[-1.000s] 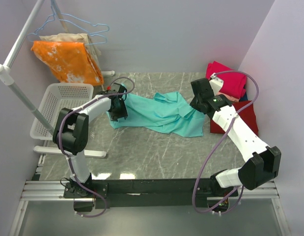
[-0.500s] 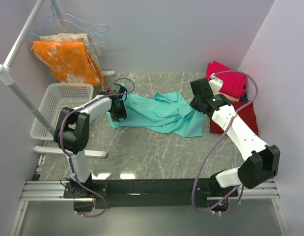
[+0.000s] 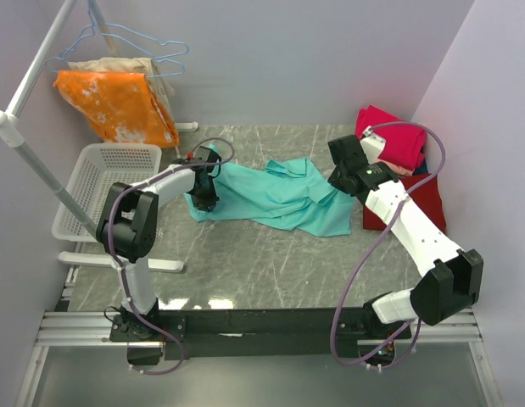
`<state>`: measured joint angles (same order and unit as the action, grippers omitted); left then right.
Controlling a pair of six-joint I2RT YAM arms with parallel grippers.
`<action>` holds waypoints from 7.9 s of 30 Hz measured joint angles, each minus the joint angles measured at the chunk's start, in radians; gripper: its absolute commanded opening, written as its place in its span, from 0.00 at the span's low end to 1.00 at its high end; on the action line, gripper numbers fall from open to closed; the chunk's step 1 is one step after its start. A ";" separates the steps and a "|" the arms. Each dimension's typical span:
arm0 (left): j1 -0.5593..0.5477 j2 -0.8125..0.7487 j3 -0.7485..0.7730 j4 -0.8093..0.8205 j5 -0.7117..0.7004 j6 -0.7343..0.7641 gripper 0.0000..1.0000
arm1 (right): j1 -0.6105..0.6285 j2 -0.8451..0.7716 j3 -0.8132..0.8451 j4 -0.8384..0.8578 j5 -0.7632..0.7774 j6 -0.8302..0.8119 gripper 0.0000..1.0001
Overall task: Fold and stack the t-shirts
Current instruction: Flatten the tshirt out
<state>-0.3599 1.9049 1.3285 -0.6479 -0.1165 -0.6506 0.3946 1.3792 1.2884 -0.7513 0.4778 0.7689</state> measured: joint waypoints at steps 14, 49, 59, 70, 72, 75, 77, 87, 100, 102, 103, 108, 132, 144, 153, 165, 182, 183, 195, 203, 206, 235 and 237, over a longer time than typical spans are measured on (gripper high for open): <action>-0.002 0.009 0.019 -0.020 -0.027 0.013 0.01 | -0.007 -0.001 0.000 -0.005 0.006 0.000 0.00; 0.018 -0.693 0.618 -0.118 -0.318 0.134 0.01 | -0.105 -0.364 0.441 -0.007 -0.068 -0.198 0.00; 0.018 -0.843 0.617 -0.121 -0.264 0.133 0.01 | -0.105 -0.569 0.454 0.079 -0.267 -0.286 0.00; 0.018 -0.619 0.563 -0.069 -0.278 0.134 0.01 | -0.105 -0.304 0.661 0.127 -0.247 -0.369 0.00; 0.018 -0.539 0.552 -0.064 -0.289 0.133 0.01 | -0.105 -0.214 0.663 0.136 -0.232 -0.371 0.00; 0.018 -0.391 0.565 -0.058 -0.305 0.131 0.01 | -0.106 -0.092 0.688 0.140 -0.222 -0.370 0.00; 0.020 -0.288 0.599 -0.065 -0.313 0.131 0.01 | -0.106 0.011 0.725 0.132 -0.219 -0.370 0.00; 0.056 -0.162 0.866 -0.037 -0.313 0.139 0.01 | -0.107 0.131 0.906 0.110 -0.216 -0.415 0.00; 0.056 -0.873 0.304 0.100 -0.308 0.129 0.01 | -0.107 -0.513 0.409 0.228 -0.217 -0.428 0.00; 0.055 -0.893 0.274 0.076 -0.307 0.114 0.01 | -0.107 -0.554 0.372 0.216 -0.217 -0.419 0.00; 0.053 -0.898 0.268 0.057 -0.307 0.110 0.01 | -0.107 -0.562 0.364 0.206 -0.218 -0.417 0.00; 0.051 -0.877 0.319 -0.021 -0.307 0.107 0.01 | -0.107 -0.559 0.367 0.150 -0.225 -0.410 0.00; 0.053 -0.636 0.467 -0.037 -0.323 0.160 0.01 | -0.108 -0.369 0.430 0.172 -0.251 -0.386 0.00; 0.053 -0.795 0.461 -0.048 -0.315 0.160 0.01 | -0.107 -0.500 0.433 0.159 -0.353 -0.392 0.00; 0.053 -0.958 0.507 -0.060 -0.275 0.151 0.01 | -0.107 -0.592 0.567 0.121 -0.447 -0.397 0.00; 0.053 -0.728 0.518 -0.053 -0.279 0.157 0.01 | -0.107 -0.525 0.455 0.175 -0.431 -0.400 0.00; 0.089 0.163 0.978 -0.019 -0.220 0.181 0.01 | -0.119 0.185 0.774 0.241 -0.377 -0.504 0.00; 0.093 0.101 0.879 0.024 -0.220 0.195 0.01 | -0.118 0.165 0.764 0.246 -0.381 -0.509 0.00; 0.092 -0.385 0.793 0.137 -0.159 0.265 0.01 | -0.122 -0.395 0.374 0.315 -0.361 -0.518 0.00; -0.029 -0.583 0.212 0.130 -0.037 0.225 0.01 | -0.122 -0.631 -0.114 0.261 -0.425 -0.336 0.00; -0.090 -0.568 -0.121 0.072 -0.018 0.147 0.01 | -0.112 -0.624 -0.372 0.166 -0.494 -0.223 0.00; -0.189 -0.721 -0.369 -0.355 -0.139 -0.298 0.69 | -0.061 -0.616 -0.481 -0.333 -0.380 0.087 0.33; -0.189 -0.723 -0.343 -0.344 -0.159 -0.300 0.69 | -0.060 -0.616 -0.475 -0.305 -0.356 0.095 0.32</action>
<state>-0.5488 1.1820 0.9859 -0.9916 -0.2756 -0.9504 0.3344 0.7635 0.8135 -1.0561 0.1223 0.8635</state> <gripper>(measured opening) 0.686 0.329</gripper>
